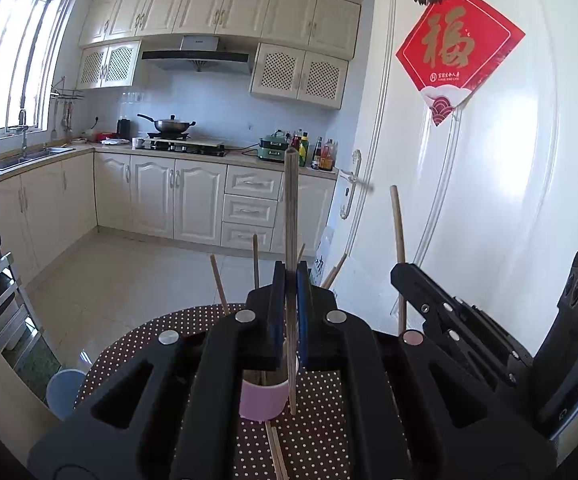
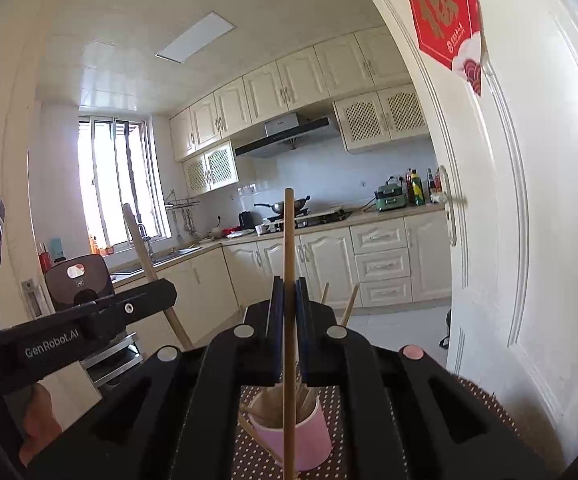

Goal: Organize utensils
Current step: 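Lower both held chopsticks down into the pink cup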

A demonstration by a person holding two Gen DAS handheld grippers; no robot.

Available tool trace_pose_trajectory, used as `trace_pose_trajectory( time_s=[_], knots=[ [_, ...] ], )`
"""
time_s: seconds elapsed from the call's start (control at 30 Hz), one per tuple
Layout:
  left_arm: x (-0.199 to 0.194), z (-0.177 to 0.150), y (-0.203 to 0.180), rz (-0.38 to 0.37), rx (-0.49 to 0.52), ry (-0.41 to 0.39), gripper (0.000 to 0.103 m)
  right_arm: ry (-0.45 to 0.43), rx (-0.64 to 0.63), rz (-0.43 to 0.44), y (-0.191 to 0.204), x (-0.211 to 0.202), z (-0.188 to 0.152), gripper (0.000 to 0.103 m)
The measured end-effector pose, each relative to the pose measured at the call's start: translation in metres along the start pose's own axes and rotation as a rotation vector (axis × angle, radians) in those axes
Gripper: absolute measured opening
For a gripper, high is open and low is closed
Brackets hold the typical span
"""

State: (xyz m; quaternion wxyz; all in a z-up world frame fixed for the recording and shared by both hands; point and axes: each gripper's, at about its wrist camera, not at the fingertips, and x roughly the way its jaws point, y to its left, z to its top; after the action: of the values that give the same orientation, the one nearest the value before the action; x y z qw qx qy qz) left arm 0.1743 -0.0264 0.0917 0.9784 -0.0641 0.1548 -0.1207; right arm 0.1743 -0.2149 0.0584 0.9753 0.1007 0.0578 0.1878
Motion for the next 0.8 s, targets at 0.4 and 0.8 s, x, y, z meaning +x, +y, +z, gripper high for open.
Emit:
trace_pose_trajectory(
  time_s=[0.4, 0.8],
  knots=[
    [0.018, 0.019, 0.009, 0.044, -0.011, -0.031, 0.006, -0.155, 0.032, -0.013, -0.002, 0.015, 0.018, 0.005],
    [0.047, 0.013, 0.019, 0.127, -0.001, -0.025, 0.006, -0.255, 0.132, -0.044, -0.02, 0.056, -0.006, 0.005]
  ],
)
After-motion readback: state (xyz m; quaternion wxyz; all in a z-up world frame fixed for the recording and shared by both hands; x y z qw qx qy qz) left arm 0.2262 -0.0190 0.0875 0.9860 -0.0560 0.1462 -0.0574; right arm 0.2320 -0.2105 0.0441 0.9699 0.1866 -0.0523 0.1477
